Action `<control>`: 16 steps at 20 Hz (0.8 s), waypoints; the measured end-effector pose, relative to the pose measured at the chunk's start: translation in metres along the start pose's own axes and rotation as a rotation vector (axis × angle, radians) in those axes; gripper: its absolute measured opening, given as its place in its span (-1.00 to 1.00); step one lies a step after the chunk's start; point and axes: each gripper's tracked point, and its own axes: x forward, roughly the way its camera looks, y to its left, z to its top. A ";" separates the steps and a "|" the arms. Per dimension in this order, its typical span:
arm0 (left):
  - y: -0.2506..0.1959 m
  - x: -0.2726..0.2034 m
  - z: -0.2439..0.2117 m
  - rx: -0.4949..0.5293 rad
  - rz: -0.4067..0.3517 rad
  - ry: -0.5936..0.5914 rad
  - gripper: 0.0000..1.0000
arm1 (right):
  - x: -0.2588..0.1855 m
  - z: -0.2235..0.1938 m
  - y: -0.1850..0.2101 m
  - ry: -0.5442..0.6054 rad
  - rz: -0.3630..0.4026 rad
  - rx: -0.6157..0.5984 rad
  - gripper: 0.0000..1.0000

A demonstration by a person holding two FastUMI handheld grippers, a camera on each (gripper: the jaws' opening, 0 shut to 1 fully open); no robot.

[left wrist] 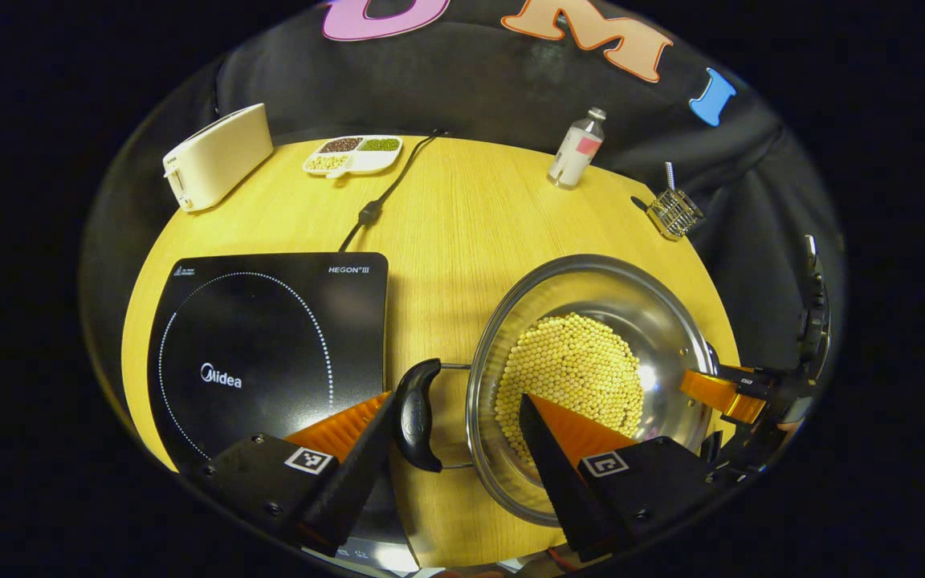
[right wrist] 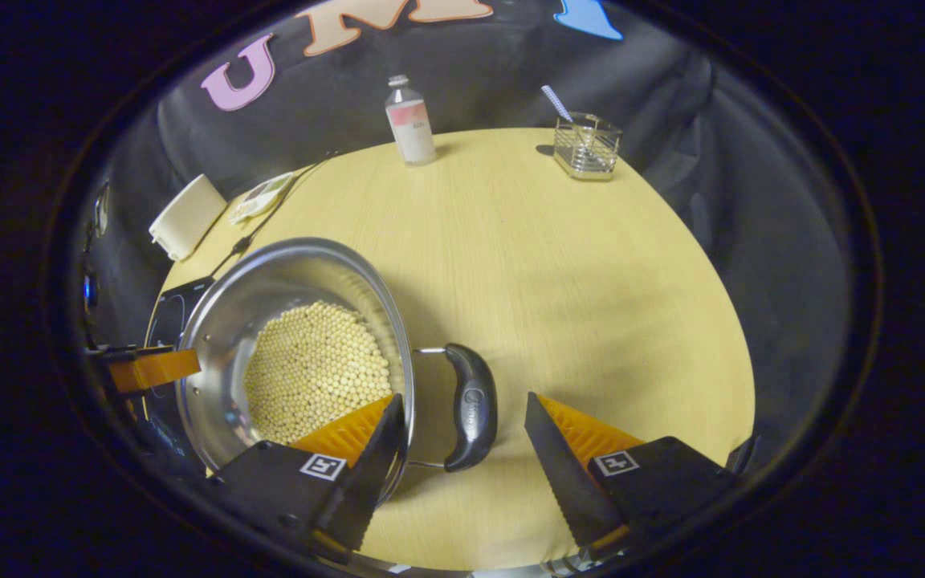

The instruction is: First push the handle of the pot to place it horizontally, then grasp the pot with both hands and set it on the induction cooktop.

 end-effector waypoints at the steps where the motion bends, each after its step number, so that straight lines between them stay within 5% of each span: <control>1: 0.000 0.002 0.000 -0.004 0.000 0.005 0.94 | 0.002 -0.002 0.000 0.015 0.004 -0.001 0.77; 3: 0.000 0.004 0.002 -0.003 0.000 0.002 0.94 | 0.005 -0.005 0.000 0.034 0.008 -0.006 0.91; 5: 0.001 0.007 0.001 0.008 0.007 0.020 0.92 | 0.009 -0.006 0.002 0.048 0.013 -0.002 0.77; 8: 0.002 0.010 -0.003 0.063 0.027 0.053 0.93 | 0.013 -0.012 0.002 0.073 0.024 0.003 0.83; 10: 0.005 0.016 -0.007 0.072 0.039 0.089 0.89 | 0.015 -0.013 0.005 0.085 0.040 0.025 0.55; 13: 0.008 0.024 -0.006 0.063 0.070 0.096 0.75 | 0.018 -0.016 0.002 0.107 0.035 0.051 0.43; 15: 0.008 0.027 -0.009 0.074 0.076 0.116 0.43 | 0.017 -0.014 0.000 0.122 0.047 0.111 0.25; 16: 0.007 0.027 -0.011 0.076 0.074 0.127 0.52 | 0.018 -0.016 0.001 0.124 0.055 0.139 0.22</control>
